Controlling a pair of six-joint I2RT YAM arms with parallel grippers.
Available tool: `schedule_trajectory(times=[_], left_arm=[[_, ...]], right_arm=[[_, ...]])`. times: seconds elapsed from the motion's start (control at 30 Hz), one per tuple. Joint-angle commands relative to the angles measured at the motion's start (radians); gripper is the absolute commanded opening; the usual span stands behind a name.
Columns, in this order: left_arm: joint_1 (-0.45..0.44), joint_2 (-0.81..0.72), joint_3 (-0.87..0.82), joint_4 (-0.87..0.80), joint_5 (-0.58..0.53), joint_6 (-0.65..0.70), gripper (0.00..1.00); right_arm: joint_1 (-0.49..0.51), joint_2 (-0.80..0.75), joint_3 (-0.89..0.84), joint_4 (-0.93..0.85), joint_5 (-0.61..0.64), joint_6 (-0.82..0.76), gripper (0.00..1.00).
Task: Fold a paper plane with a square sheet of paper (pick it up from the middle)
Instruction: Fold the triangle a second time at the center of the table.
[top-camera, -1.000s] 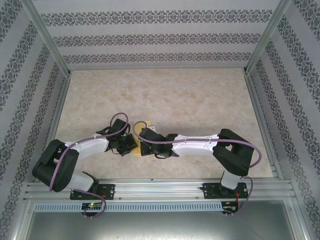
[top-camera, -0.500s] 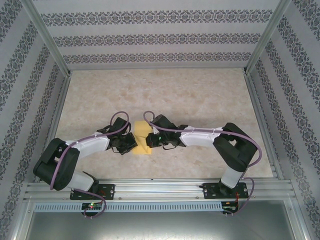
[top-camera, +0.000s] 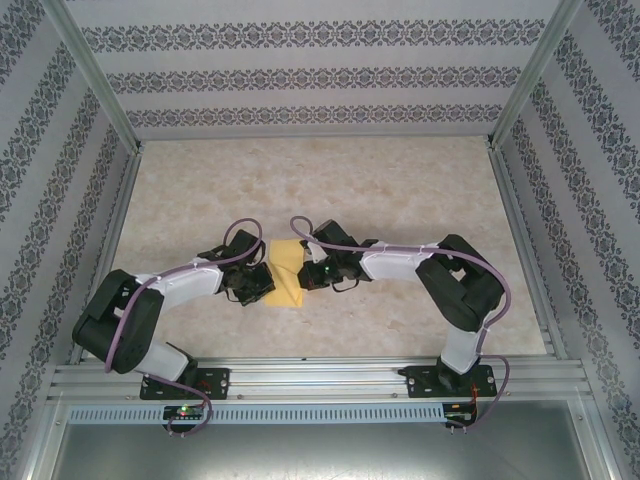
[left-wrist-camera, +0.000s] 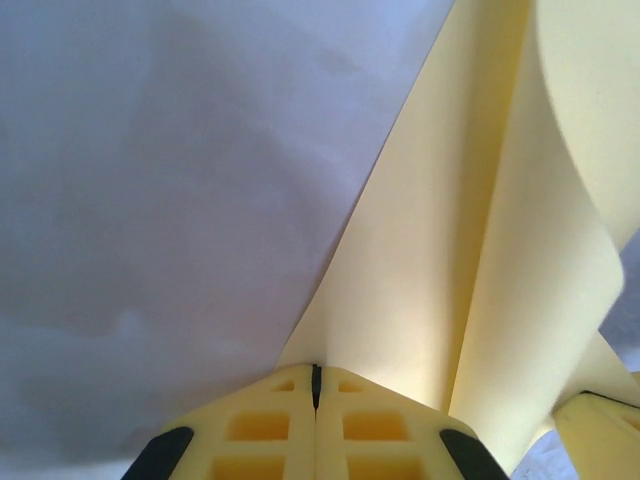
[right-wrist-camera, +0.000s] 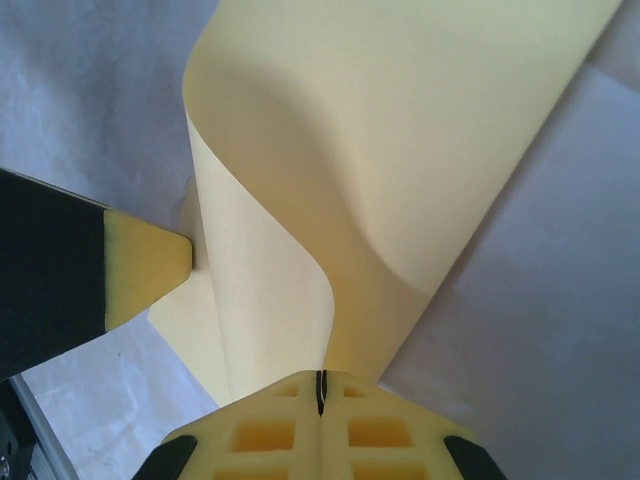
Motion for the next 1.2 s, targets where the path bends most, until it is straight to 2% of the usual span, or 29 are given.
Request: schedule_trajectory(times=[0.0,0.27,0.8,1.17], left_arm=[[-0.011,0.039,0.009,-0.078,-0.062,0.040,0.04],[-0.011,0.051,0.041,-0.136,-0.103,0.072,0.04],[-0.012,0.071,0.060,-0.151,-0.111,0.084,0.04],[-0.011,0.073,0.063,-0.156,-0.113,0.086,0.04]], right_arm=[[-0.012,0.030,0.042,-0.034,-0.048,-0.054,0.00],[-0.026,0.079,0.102,-0.091,-0.071,-0.103,0.00],[-0.053,0.144,0.196,-0.181,-0.105,-0.185,0.01],[-0.059,0.140,0.206,-0.200,-0.064,-0.188,0.01]])
